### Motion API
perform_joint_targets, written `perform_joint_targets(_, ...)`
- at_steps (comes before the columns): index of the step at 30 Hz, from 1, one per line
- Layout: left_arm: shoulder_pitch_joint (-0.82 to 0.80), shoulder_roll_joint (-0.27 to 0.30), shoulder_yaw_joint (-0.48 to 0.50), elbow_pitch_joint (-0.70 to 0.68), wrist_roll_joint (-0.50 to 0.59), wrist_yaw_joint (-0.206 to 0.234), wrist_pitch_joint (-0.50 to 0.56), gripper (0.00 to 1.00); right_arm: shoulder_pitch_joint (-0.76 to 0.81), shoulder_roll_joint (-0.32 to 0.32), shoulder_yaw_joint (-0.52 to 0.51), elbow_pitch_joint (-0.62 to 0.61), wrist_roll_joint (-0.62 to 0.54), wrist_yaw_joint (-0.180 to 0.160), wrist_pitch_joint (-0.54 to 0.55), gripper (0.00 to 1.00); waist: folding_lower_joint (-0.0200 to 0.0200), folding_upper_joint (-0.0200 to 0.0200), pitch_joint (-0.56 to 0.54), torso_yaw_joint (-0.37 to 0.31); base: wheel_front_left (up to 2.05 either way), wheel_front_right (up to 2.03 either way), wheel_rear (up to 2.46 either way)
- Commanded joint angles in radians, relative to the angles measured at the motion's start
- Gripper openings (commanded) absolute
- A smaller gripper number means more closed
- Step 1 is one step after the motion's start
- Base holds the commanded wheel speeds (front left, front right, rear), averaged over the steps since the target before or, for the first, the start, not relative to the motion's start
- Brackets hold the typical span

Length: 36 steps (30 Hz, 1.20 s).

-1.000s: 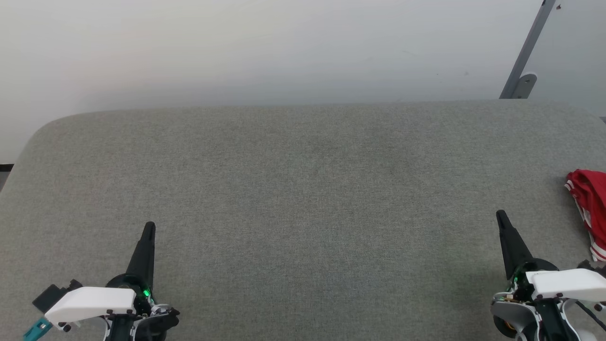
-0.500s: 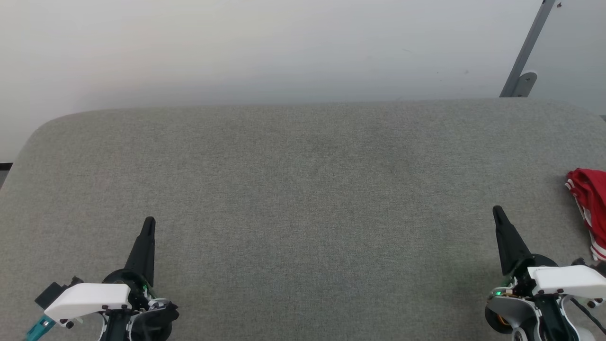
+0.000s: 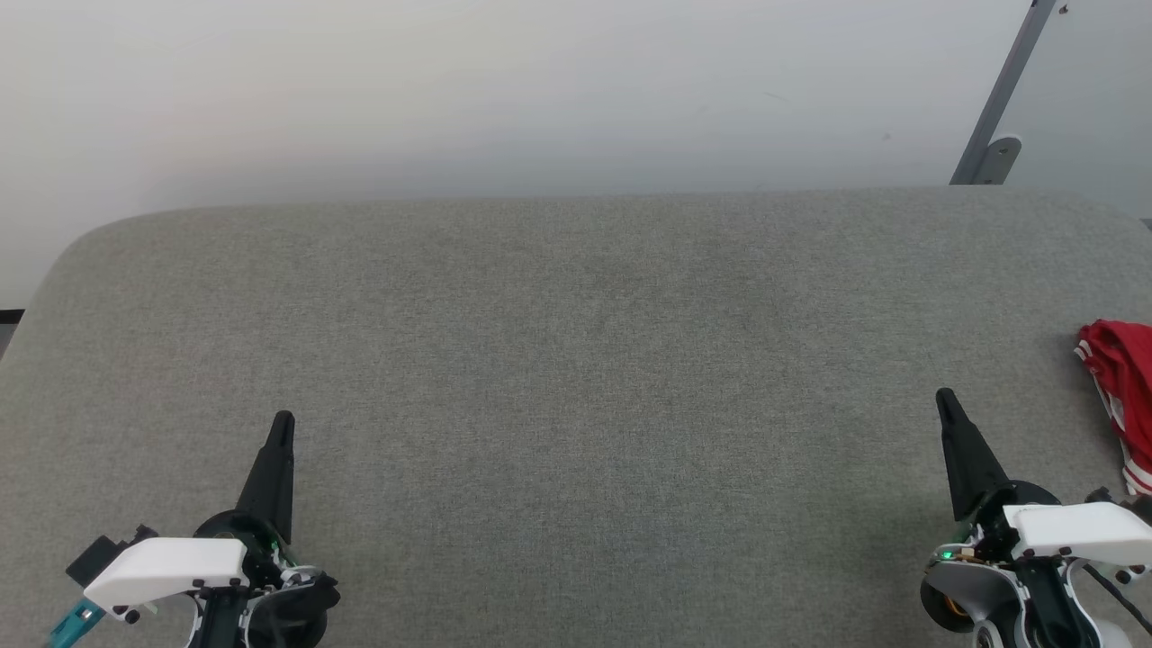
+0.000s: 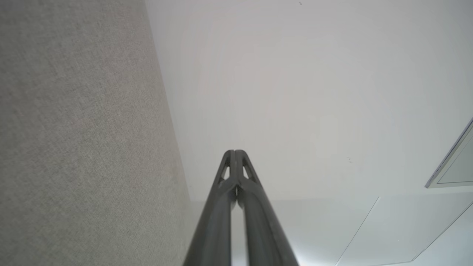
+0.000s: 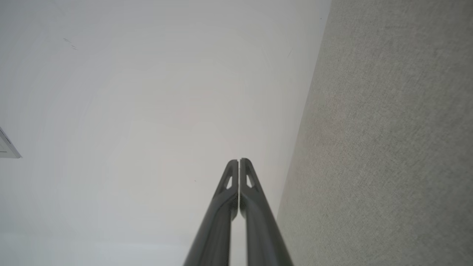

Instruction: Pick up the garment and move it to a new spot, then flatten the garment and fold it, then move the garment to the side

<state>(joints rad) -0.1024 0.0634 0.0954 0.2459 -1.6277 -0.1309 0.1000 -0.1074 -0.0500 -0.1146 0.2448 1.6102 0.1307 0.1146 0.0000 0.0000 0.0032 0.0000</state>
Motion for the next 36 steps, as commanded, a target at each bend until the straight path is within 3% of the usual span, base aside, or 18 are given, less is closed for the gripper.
perform_joint_targets(1, -0.011, -0.001, 0.004, 0.0, 0.001, 0.0, 0.003, 0.0, -0.005, 0.001, 0.0, 0.002, 0.004, 0.0, 0.003, 0.0, 0.0, 0.0, 0.0, 0.0, 0.0, 0.0, 0.0)
perform_joint_targets(36, -0.012, -0.006, 0.011, 0.0, 0.008, 0.0, 0.009, 0.0, -0.005, 0.001, 0.0, 0.002, 0.004, 0.0, 0.002, 0.0, 0.0, 0.0, 0.0, 0.0, 0.0, 0.0, 0.0)
